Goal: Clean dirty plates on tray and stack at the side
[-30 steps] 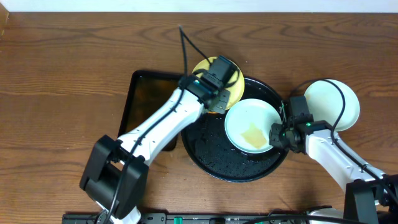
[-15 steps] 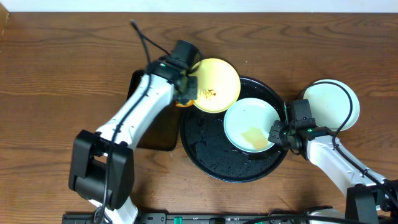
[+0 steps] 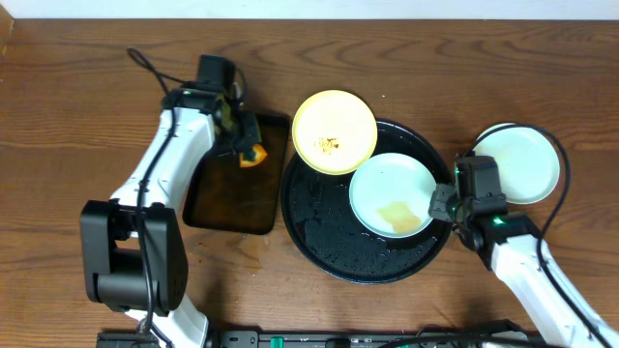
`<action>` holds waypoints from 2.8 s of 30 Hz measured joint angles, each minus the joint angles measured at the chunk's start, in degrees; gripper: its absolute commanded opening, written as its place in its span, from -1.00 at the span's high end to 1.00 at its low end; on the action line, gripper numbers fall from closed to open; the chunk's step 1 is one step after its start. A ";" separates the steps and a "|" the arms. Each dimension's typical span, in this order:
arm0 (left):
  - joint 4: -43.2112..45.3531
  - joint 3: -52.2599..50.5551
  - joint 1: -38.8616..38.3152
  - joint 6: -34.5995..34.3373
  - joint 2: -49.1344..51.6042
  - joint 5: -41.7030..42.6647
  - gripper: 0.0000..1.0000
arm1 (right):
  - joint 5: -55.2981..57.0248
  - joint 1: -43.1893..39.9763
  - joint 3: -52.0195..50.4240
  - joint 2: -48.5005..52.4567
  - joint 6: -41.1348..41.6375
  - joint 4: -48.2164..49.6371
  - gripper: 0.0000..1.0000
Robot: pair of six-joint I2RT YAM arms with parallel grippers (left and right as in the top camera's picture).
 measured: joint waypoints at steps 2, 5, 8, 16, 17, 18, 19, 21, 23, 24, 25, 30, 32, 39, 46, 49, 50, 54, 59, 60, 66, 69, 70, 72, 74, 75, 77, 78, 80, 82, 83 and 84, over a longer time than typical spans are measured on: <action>0.00 -0.76 1.44 0.00 0.00 0.17 0.85 | 1.11 0.00 0.00 -1.77 -1.25 0.42 0.98; 0.00 -1.70 2.73 -0.02 0.00 0.24 0.85 | 1.66 0.00 0.00 -2.60 -2.27 0.33 0.98; 0.26 -2.67 3.15 0.28 0.00 0.48 0.85 | 1.49 0.00 0.00 -2.58 -2.69 -0.74 0.94; 4.44 -8.35 3.17 7.50 0.00 1.07 0.85 | -0.96 -0.04 0.00 -1.11 -3.08 -3.63 0.81; 5.29 -9.46 3.17 8.31 0.00 1.07 0.85 | -1.62 -0.11 0.00 -0.63 -3.04 -3.61 0.81; 6.67 -10.73 3.17 9.25 0.00 1.07 0.85 | -2.51 -0.15 0.00 -0.11 -3.04 -3.56 0.80; 7.63 -11.47 3.17 9.68 0.00 1.07 0.85 | -3.23 -0.17 0.00 0.42 -3.04 -3.50 0.80; 11.02 -14.08 3.17 10.84 0.00 1.09 0.77 | -4.70 -0.17 0.00 1.38 -3.02 -3.28 0.80; 14.10 -16.50 3.17 11.80 0.00 1.18 0.66 | -5.66 -0.17 0.00 1.95 -3.02 -3.02 0.78; 15.13 -17.38 3.17 12.11 0.02 1.22 0.66 | -6.05 -0.17 0.00 2.05 -3.02 -2.99 0.76; 15.82 -17.99 3.21 12.09 0.02 1.20 0.66 | -6.38 -0.17 0.00 2.05 -2.99 -2.99 0.75; 15.89 -18.29 3.37 12.35 0.02 1.40 0.85 | -7.04 -0.17 0.00 2.05 -2.95 -3.28 0.72; 15.91 -18.29 3.41 12.41 0.02 2.03 0.86 | -6.99 -0.17 0.00 2.05 -2.12 -3.93 0.61; 16.61 -18.84 3.69 13.14 -0.92 3.02 0.49 | -5.88 -0.17 -0.02 2.10 1.88 -5.51 0.55; 16.61 -19.04 3.67 13.55 -1.07 3.17 0.63 | -7.26 -0.17 -0.07 4.74 3.23 -5.29 0.57; 16.61 -19.04 3.67 13.55 -1.07 3.17 0.63 | -7.67 -0.17 -0.09 7.32 4.48 -5.20 0.58; 16.61 -19.04 3.67 13.55 -1.07 3.17 0.63 | -7.72 -0.17 -0.09 8.26 4.92 -5.01 0.58; 16.61 -19.04 3.67 13.55 -1.07 3.17 0.63 | -8.24 -0.17 -0.15 12.11 6.91 -2.25 0.70; 16.59 -19.04 3.67 13.55 -1.07 3.17 0.62 | -8.28 -0.26 -0.04 13.77 9.79 3.61 0.98; 16.59 -19.04 3.67 13.55 -1.07 3.17 0.62 | -8.59 -0.26 -0.04 14.01 10.12 4.96 0.98; 16.59 -19.04 3.67 13.55 -1.07 3.17 0.62 | -11.50 -0.26 -0.26 15.37 10.58 10.01 0.98; 16.59 -19.04 3.67 13.55 -1.07 3.17 0.62 | -12.63 -0.26 -0.35 15.47 10.60 10.08 0.98; 16.59 -19.04 3.67 13.55 -1.07 3.17 0.62 | -12.92 -0.26 -0.35 15.47 10.60 9.92 0.98; 16.59 -19.04 3.67 13.55 -1.07 3.17 0.62 | -13.33 -0.52 -0.35 15.47 10.60 9.75 0.98; 16.59 -19.04 3.67 13.55 -1.07 3.17 0.61 | -13.84 -0.98 -0.35 15.47 10.58 9.68 0.98; 16.59 -19.04 3.67 13.55 -1.07 3.17 0.61 | -14.08 -1.29 -0.35 15.47 10.51 9.62 0.98; 16.59 -19.04 3.67 13.55 -1.07 3.17 0.61 | -14.78 -2.19 -0.37 15.43 10.27 9.49 0.98; 16.59 -19.04 3.67 13.55 -1.07 3.19 0.61 | -15.13 -2.64 -0.42 15.19 9.86 9.31 0.98; 16.59 -19.04 3.67 13.55 -1.07 3.17 0.61 | -15.58 -3.76 -0.57 14.32 9.16 8.55 0.98; 16.59 -19.04 3.67 13.55 -1.07 3.17 0.61 | -16.06 -5.07 -0.76 12.41 8.20 7.43 0.98; 16.59 -19.04 3.67 13.55 -1.07 3.17 0.61 | -16.41 -5.84 -0.83 11.02 7.50 6.91 0.98; 16.59 -19.04 3.67 13.55 -1.07 3.17 0.61 | -16.46 -6.16 -0.83 10.08 7.06 6.64 0.98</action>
